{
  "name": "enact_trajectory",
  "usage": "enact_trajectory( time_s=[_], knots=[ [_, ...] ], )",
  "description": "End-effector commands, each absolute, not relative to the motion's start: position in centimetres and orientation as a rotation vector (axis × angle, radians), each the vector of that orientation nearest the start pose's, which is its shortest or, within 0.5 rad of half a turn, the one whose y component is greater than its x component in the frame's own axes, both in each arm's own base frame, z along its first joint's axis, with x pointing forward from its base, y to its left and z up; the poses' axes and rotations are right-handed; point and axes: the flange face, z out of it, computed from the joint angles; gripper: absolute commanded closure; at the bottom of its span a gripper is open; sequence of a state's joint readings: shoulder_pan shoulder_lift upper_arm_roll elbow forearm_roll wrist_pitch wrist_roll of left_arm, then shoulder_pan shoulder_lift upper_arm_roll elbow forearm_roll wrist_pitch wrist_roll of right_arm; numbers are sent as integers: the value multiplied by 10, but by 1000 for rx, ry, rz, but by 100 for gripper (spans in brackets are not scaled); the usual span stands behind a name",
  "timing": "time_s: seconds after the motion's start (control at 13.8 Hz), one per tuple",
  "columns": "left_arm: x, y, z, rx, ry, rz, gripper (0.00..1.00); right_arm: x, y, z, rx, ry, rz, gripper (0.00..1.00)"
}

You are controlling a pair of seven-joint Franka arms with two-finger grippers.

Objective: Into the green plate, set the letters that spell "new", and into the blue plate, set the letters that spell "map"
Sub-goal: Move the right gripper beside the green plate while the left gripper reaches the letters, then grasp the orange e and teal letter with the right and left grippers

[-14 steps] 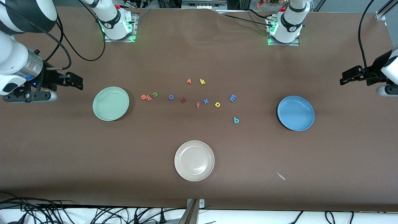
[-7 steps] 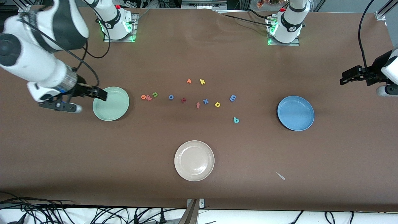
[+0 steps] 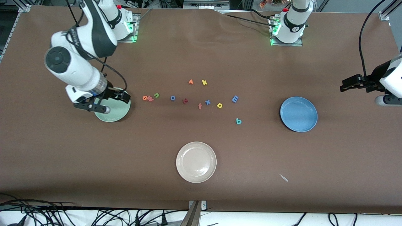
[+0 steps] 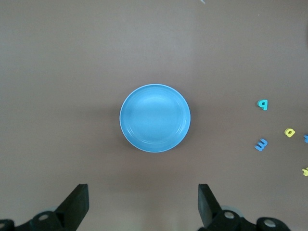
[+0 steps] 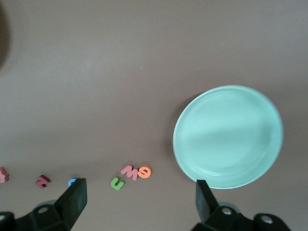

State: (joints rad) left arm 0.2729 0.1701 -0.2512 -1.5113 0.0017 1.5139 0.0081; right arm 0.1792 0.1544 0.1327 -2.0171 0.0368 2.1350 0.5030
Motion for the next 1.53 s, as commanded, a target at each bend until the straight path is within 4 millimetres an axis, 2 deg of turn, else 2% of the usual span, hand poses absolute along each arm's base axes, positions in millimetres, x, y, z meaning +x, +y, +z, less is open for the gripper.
enact_trajectory(
  time_s=[0.0, 0.07, 0.15, 0.29, 0.44, 0.51, 0.73, 0.8, 0.94, 1.23, 1.38, 1.45],
  knots=[
    [607, 15, 531, -3167, 29, 305, 0, 505, 197, 343, -3049, 470, 21, 0],
    [610, 12, 523, -3173, 36, 326, 0, 498, 201, 336, -3041, 490, 6, 0],
    [611, -1, 519, -3183, 67, 340, 0, 495, 201, 332, -3039, 510, 8, 0],
    [615, -50, 497, -3169, 118, 399, 0, 488, 197, 319, -3044, 556, 44, 0],
    [622, -89, 472, -3161, 42, 400, 0, 478, 189, 303, -3067, 565, 113, 0],
    [622, -116, 460, -3155, 62, 397, 0, 478, 185, 300, -3072, 564, 128, 0],
    [626, -175, 417, -3151, 124, 392, 0, 479, 186, 301, -3073, 544, 114, 1],
    [626, -188, 404, -3153, 111, 372, 0, 480, 187, 299, -3065, 562, 105, 3],
    [622, -214, 378, -3166, 87, 303, 0, 481, 189, 283, -3055, 601, 123, 4],
    [624, -256, 306, -3156, 32, 214, 0, 485, 192, 243, -2957, 905, 120, 4],
    [626, -268, 276, -3119, -2, 146, 0, 483, 195, 228, -2930, 986, 132, 4],
    [622, -280, 263, -3120, -8, 129, 0, 482, 196, 220, -2919, 1013, 137, 4]
  ],
)
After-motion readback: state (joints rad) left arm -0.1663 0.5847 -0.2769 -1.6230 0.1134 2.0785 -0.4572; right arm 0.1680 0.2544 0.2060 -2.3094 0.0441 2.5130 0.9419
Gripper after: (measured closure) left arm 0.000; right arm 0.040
